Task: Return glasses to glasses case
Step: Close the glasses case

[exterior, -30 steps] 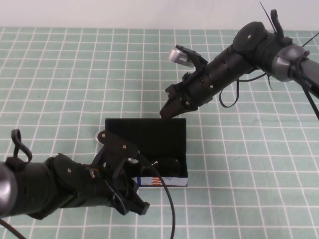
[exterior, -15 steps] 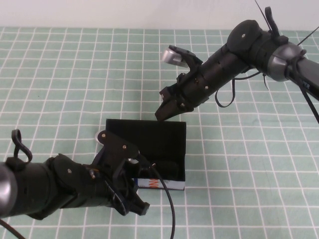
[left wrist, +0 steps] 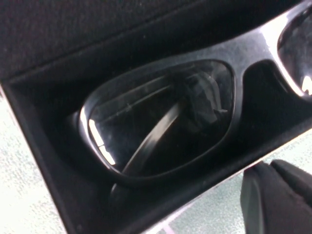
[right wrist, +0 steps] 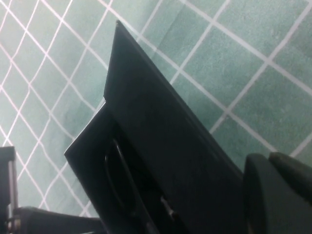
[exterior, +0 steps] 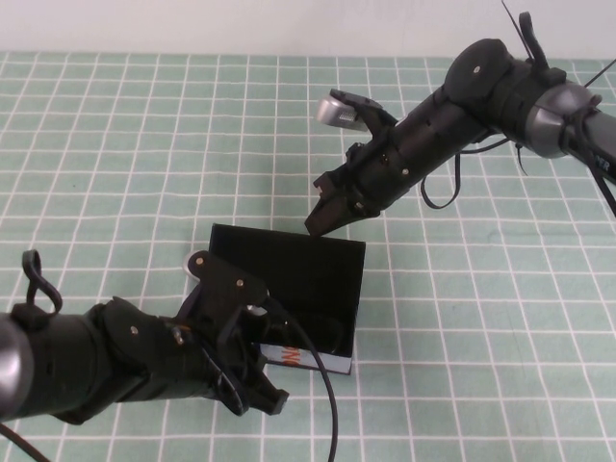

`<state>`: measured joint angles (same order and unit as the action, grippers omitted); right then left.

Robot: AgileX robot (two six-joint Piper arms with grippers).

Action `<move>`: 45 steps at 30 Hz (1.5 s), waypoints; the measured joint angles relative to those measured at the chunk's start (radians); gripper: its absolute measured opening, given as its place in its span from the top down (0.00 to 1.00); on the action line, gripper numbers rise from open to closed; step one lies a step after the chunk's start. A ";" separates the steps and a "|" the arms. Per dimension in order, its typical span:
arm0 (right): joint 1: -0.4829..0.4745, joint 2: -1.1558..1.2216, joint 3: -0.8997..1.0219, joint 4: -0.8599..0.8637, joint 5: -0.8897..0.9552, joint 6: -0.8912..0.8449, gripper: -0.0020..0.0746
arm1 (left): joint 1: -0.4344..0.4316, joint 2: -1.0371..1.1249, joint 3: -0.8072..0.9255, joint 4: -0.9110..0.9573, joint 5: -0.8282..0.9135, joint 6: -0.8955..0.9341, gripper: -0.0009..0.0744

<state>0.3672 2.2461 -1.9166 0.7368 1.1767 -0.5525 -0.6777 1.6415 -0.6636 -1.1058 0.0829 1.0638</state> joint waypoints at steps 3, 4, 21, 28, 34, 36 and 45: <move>0.000 0.000 0.000 -0.002 -0.021 0.000 0.99 | 0.000 0.000 0.000 0.000 -0.006 0.000 0.99; 0.000 0.000 0.000 -0.002 -0.033 0.000 0.99 | 0.000 0.000 0.000 0.000 -0.006 0.000 0.99; 0.000 0.055 0.000 0.026 0.011 0.000 0.99 | 0.000 0.000 0.000 0.000 -0.011 0.000 0.99; 0.004 0.051 -0.011 0.090 0.026 -0.008 0.99 | 0.000 0.000 0.000 0.000 -0.013 0.000 0.99; 0.050 0.038 -0.019 0.070 0.026 -0.008 0.99 | 0.000 0.000 0.000 0.000 -0.021 0.000 0.99; 0.078 0.036 -0.019 0.031 0.026 -0.008 0.99 | 0.000 0.000 0.000 0.000 -0.025 0.000 0.99; 0.178 0.036 -0.019 -0.025 0.032 -0.008 0.99 | 0.000 0.000 0.000 0.000 -0.028 0.000 0.99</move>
<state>0.5455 2.2817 -1.9353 0.7115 1.2083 -0.5609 -0.6777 1.6415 -0.6636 -1.1058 0.0553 1.0638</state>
